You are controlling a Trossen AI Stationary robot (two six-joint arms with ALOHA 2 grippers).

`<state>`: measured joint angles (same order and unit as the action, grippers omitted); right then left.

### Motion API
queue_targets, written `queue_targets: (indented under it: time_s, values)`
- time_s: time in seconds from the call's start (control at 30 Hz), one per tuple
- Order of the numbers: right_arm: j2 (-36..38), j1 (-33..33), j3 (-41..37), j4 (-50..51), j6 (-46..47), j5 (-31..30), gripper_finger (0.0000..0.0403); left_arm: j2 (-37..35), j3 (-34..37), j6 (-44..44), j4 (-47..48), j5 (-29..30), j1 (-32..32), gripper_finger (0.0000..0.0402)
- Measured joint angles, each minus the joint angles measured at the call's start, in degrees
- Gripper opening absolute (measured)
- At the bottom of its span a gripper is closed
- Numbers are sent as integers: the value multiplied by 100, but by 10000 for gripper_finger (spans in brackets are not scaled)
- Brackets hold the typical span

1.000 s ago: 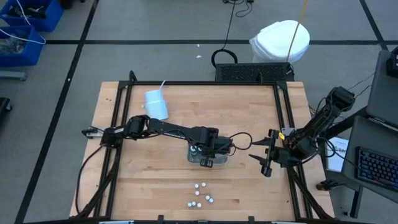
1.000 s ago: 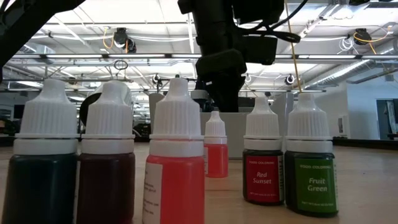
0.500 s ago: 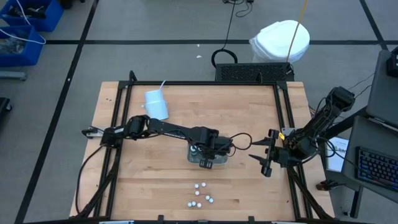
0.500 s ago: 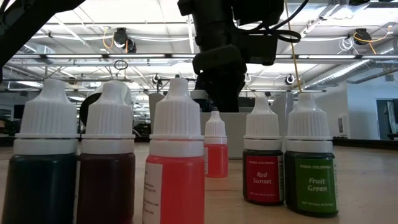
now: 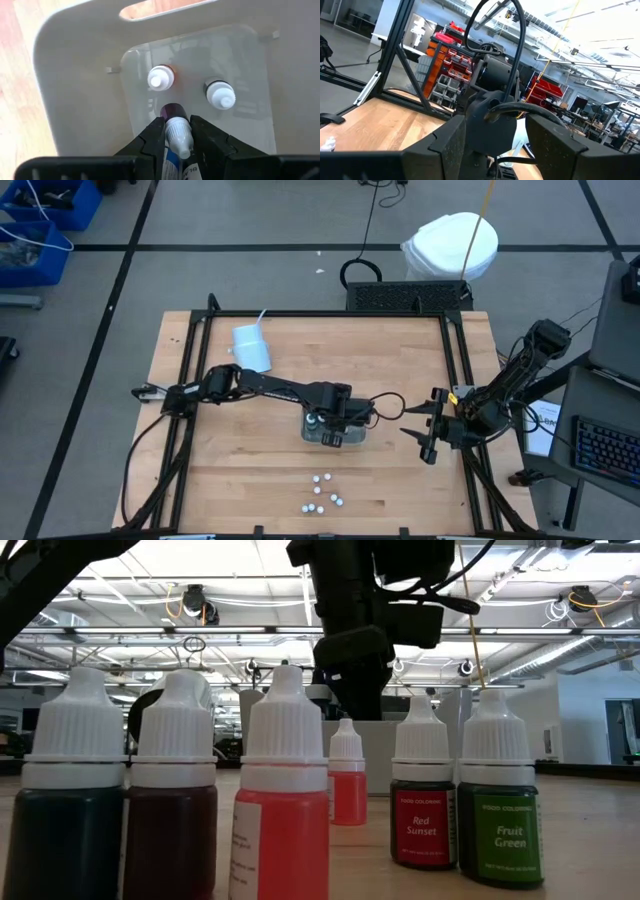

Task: Pick & Place food coloring
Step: Put the left small purple food coloring bottle into the bin

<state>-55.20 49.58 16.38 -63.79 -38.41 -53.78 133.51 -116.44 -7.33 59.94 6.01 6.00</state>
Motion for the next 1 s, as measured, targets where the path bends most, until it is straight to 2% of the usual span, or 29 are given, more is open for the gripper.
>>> queue_targets:
  time_s: [0.77, 0.87, 1.0]
  values:
    - [4, 2, 4, 14, -22, 11, 196, 195, -2, -140, 38, -24, -46, 94]
    - [4, 2, 4, 15, -22, 6, 196, 190, -2, -177, 35, -136, -29, 111]
    - [4, 2, 4, 17, -22, 6, 196, 190, -2, -154, 40, -136, 13, 153]
